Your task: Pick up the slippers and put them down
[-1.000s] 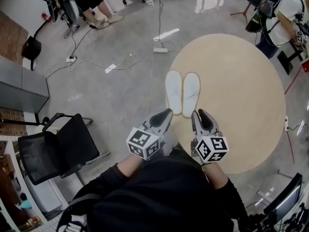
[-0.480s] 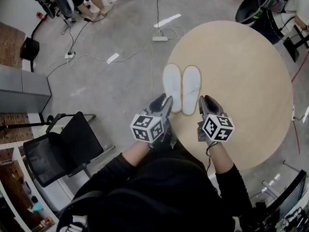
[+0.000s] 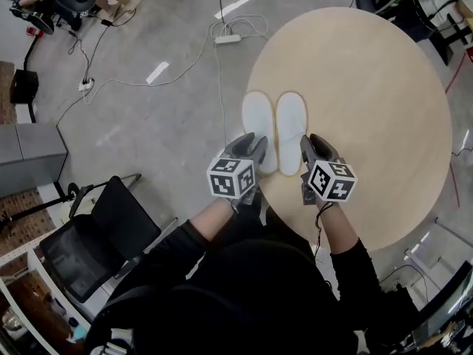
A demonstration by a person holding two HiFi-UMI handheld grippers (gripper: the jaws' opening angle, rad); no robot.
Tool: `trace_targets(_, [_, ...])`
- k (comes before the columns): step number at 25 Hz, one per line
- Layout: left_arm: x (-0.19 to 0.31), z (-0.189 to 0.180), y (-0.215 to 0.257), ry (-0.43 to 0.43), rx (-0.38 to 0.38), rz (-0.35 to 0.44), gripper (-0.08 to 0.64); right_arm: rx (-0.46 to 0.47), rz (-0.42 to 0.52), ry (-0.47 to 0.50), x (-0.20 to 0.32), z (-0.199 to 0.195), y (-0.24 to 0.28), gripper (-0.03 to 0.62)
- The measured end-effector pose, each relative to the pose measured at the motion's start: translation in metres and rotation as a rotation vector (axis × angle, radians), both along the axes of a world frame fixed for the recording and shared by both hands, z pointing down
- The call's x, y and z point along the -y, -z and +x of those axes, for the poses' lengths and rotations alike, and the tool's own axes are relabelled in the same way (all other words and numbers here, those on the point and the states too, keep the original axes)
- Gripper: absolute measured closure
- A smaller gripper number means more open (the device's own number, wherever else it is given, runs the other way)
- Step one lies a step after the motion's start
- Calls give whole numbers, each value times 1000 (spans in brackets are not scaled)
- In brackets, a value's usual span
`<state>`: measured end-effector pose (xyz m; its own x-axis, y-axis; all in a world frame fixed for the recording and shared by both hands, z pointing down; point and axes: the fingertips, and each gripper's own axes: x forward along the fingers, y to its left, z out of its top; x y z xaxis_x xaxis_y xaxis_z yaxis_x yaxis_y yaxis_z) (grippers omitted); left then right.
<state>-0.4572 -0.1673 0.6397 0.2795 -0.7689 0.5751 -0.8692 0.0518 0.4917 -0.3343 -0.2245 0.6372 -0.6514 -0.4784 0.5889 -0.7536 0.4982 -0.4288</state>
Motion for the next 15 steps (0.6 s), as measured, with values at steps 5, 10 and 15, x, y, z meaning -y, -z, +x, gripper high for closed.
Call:
trace_targets(5, [23, -7, -27, -21, -21, -52, 413, -19, -45, -23, 23, -7, -29, 495])
trace_targets(10, [31, -7, -50, -27, -12, -90, 413, -20, -71, -27, 29, -12, -47, 495])
trace_targets(15, [32, -6, -70, -17, -20, -112, 414, -26, -95, -10, 21, -20, -68, 495])
